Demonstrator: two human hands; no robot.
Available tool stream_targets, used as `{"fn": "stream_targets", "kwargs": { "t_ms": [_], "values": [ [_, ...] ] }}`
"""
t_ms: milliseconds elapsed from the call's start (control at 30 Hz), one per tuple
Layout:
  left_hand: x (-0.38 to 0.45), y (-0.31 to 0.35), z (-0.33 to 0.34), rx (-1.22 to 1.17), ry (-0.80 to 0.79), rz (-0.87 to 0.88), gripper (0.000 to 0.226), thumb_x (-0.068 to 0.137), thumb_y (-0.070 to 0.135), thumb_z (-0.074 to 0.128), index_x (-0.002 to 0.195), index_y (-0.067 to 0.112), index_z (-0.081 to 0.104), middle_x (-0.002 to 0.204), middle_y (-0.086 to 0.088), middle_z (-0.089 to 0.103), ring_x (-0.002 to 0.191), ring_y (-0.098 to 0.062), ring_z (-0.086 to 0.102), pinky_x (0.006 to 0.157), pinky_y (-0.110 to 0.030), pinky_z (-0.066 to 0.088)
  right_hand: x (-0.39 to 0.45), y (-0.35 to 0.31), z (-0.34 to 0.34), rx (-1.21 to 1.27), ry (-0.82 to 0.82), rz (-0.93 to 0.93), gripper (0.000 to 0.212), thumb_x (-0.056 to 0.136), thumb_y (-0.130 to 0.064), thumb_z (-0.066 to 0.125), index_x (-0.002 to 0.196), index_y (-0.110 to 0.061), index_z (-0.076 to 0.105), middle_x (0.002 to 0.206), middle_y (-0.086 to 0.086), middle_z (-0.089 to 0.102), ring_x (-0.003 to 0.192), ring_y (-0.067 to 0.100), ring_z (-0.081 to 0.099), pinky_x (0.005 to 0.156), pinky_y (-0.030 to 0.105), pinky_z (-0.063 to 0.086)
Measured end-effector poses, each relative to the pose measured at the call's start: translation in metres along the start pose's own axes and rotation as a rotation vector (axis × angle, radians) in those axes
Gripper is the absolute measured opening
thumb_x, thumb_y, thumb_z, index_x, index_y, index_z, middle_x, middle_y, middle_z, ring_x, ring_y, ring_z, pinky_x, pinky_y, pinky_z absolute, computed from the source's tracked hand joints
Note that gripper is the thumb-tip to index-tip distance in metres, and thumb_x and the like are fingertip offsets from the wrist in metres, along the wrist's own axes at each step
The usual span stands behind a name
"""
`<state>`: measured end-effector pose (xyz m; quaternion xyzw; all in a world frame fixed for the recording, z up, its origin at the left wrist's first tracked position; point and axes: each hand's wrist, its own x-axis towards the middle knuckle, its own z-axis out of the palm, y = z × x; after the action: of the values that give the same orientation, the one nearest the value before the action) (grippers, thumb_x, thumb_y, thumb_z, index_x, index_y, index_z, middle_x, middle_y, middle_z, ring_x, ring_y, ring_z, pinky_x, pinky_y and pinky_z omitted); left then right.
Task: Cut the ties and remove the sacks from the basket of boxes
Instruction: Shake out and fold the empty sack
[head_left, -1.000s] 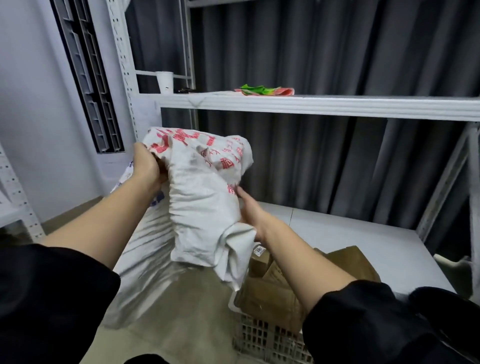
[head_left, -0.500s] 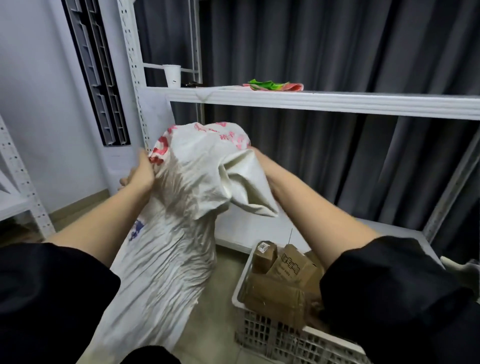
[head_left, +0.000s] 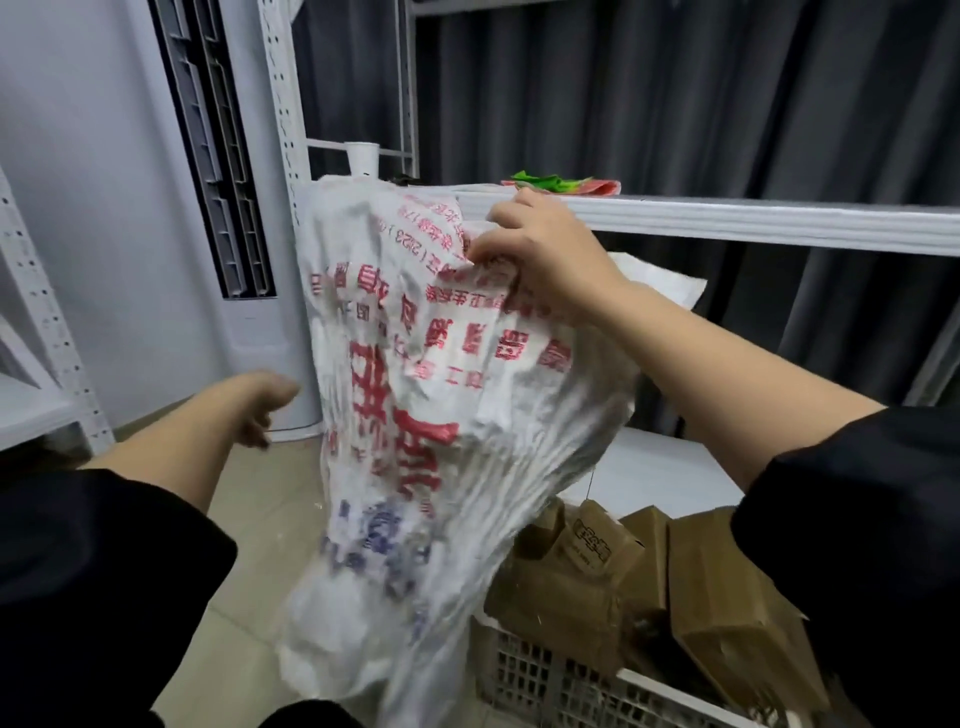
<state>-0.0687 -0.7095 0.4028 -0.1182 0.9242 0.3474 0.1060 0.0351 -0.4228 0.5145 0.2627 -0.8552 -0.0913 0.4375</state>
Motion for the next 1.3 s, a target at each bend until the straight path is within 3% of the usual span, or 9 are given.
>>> {"fn": "stream_targets", "kwargs": {
  "t_ms": [167,267,367,567,700,800,1000,1133,1300],
  "values": [
    [-0.004,0.053,-0.010,-0.751,0.719,0.573,0.050,0.095,0.034,0.041,0.139,0.012,0.038,0.141,-0.012,0.043,0.128,-0.027,0.043,0.101,-0.031,0.034,-0.021,0.005,-0.003,-0.060,0.117,-0.009,0.017,0.088,-0.014,0.056,0.100,-0.012,0.068,0.081,0.009,0.062,0.077,0.028,0.055,0.064,0.035,0.040],
    [-0.016,0.076,-0.025,-0.826,0.826,0.668,0.064,0.090,0.049,0.042,0.145,0.019,0.030,0.150,-0.003,0.032,0.138,-0.021,0.031,0.111,-0.033,0.025,-0.044,0.001,0.000,0.017,0.120,0.038,0.030,0.092,-0.009,0.043,0.116,-0.009,0.061,0.087,0.007,0.065,0.079,0.022,0.053,0.070,0.034,0.037],
    [-0.010,0.080,-0.033,-0.358,0.601,0.715,0.066,0.088,0.061,0.041,0.141,0.023,0.037,0.148,-0.005,0.038,0.133,-0.026,0.040,0.112,-0.045,0.028,-0.060,0.001,0.009,0.066,0.142,0.185,0.034,0.087,-0.001,0.045,0.115,-0.011,0.062,0.091,0.004,0.065,0.082,0.023,0.055,0.070,0.037,0.042],
    [-0.052,0.078,-0.026,0.203,-0.499,0.753,0.064,0.063,0.077,0.057,0.113,0.038,0.062,0.118,0.017,0.063,0.107,-0.003,0.060,0.104,-0.029,0.040,-0.070,0.005,0.010,0.399,0.180,0.748,0.043,0.079,0.010,0.039,0.092,-0.019,0.068,0.099,-0.004,0.065,0.100,0.017,0.053,0.087,0.015,0.038],
    [-0.063,0.086,-0.008,0.320,-0.721,0.639,0.094,0.044,0.075,0.074,0.126,0.035,0.050,0.128,0.009,0.060,0.116,-0.012,0.058,0.103,-0.031,0.043,-0.075,0.018,0.007,0.507,0.174,1.000,0.044,0.079,0.010,0.034,0.084,-0.021,0.065,0.094,-0.007,0.064,0.098,0.012,0.058,0.089,0.029,0.048],
    [-0.082,0.090,0.019,0.320,-0.848,0.614,0.068,0.064,0.053,0.079,0.122,0.030,0.052,0.120,0.004,0.068,0.109,-0.017,0.065,0.100,-0.037,0.048,-0.075,0.018,0.008,0.546,0.189,1.080,0.042,0.083,0.008,0.034,0.085,-0.020,0.065,0.095,-0.005,0.064,0.097,0.013,0.057,0.082,0.024,0.044],
    [-0.073,0.094,0.039,0.606,-0.125,0.916,0.028,0.080,0.023,0.065,0.106,0.025,0.056,0.105,0.004,0.064,0.095,-0.018,0.062,0.083,-0.034,0.052,-0.082,0.026,-0.005,0.626,-0.009,0.942,0.024,0.081,-0.011,0.043,0.075,-0.022,0.063,0.079,-0.011,0.061,0.075,0.003,0.053,0.064,0.017,0.039],
    [-0.072,0.095,0.033,0.776,0.706,1.233,0.021,0.079,0.010,0.066,0.098,0.011,0.056,0.092,-0.014,0.056,0.080,-0.033,0.059,0.053,-0.032,0.034,-0.078,0.037,-0.012,0.730,-0.173,0.987,0.035,0.088,-0.034,0.044,0.066,-0.020,0.067,0.064,-0.002,0.064,0.058,0.012,0.056,0.059,0.030,0.044],
    [-0.071,0.082,0.040,0.772,1.288,1.818,0.016,0.084,-0.001,0.054,0.079,0.014,0.053,0.070,-0.009,0.058,0.058,-0.024,0.053,0.047,-0.030,0.036,-0.066,0.043,-0.022,0.065,0.040,0.814,0.038,0.085,-0.044,0.053,0.113,-0.018,0.058,0.116,0.003,0.057,0.107,0.024,0.054,0.090,0.040,0.043]
  ]
}}
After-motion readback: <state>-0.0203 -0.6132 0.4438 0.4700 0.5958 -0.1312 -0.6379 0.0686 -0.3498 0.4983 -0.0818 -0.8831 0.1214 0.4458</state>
